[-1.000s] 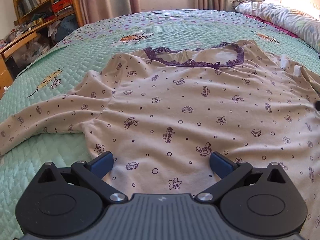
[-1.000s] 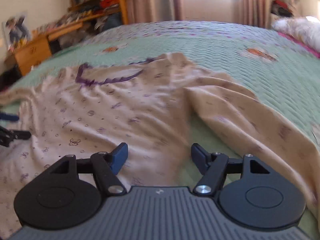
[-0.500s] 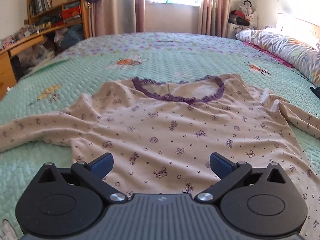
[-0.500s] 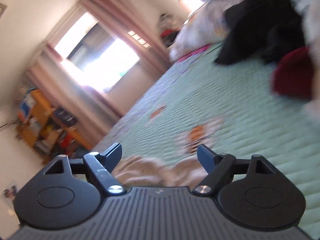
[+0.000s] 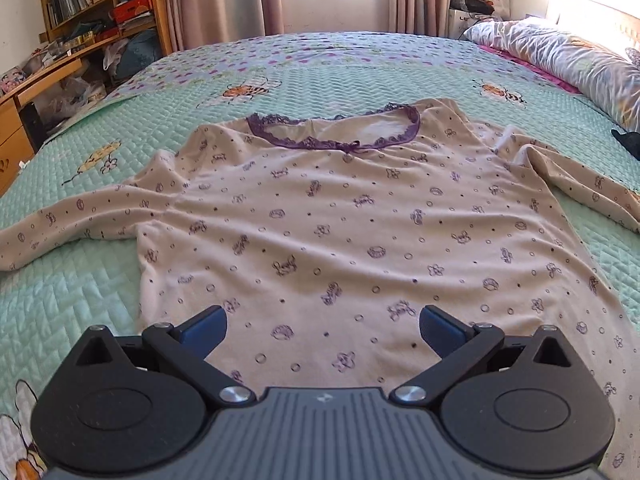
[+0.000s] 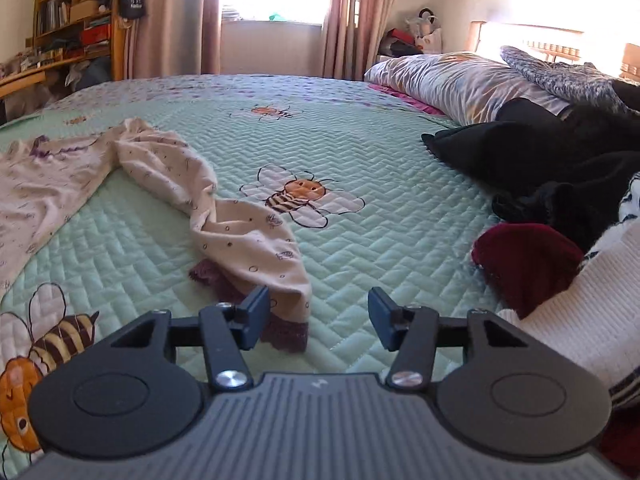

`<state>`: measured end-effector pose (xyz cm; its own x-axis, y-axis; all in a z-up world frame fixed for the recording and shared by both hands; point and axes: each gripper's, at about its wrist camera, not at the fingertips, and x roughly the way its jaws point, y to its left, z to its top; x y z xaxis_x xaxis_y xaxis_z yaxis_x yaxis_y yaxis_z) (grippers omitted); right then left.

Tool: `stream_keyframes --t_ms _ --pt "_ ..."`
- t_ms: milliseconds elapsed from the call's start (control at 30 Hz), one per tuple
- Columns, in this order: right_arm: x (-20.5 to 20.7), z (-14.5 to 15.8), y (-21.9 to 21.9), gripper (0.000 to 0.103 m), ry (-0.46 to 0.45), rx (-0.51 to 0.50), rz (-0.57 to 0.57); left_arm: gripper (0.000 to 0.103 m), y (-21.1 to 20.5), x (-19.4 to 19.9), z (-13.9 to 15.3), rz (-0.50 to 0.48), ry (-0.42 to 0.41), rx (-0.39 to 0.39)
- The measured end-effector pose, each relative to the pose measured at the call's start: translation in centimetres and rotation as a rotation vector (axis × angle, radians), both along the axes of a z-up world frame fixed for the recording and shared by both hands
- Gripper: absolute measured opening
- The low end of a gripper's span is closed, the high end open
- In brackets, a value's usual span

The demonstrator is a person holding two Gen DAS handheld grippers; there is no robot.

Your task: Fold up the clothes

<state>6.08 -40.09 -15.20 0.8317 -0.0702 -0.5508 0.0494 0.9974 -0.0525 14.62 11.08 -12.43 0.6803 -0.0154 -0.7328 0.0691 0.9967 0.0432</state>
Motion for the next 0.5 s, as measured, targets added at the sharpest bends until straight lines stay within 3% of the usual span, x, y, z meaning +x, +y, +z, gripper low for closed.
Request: stream_keyframes --t_ms 167,267,333,400,500 --pt "-0.1 -1.0 -0.3 0.055 0.014 0.027 -0.004 0.102 -1.0 -0.5 -0.5 -0.007 0.022 0.021" --pt "0.4 -1.4 0.0 0.03 0.031 0.041 0.019 0.102 -1.1 -0.8 -0.7 -0.004 0.037 0.019" --pt "1.1 -1.6 0.2 0.024 0.043 0.04 0.034 0.102 -1.1 -1.0 -0.9 -0.007 0.046 0.016" --pt "1.8 -1.5 0.5 0.005 0.05 0.026 0.041 0.102 -1.2 -1.3 -1.1 -0.012 0.056 0.024" --pt "2.5 -0.1 1.2 0.004 0.013 -0.078 0.027 0.102 -0.9 -1.5 -1.1 -0.007 0.058 0.037"
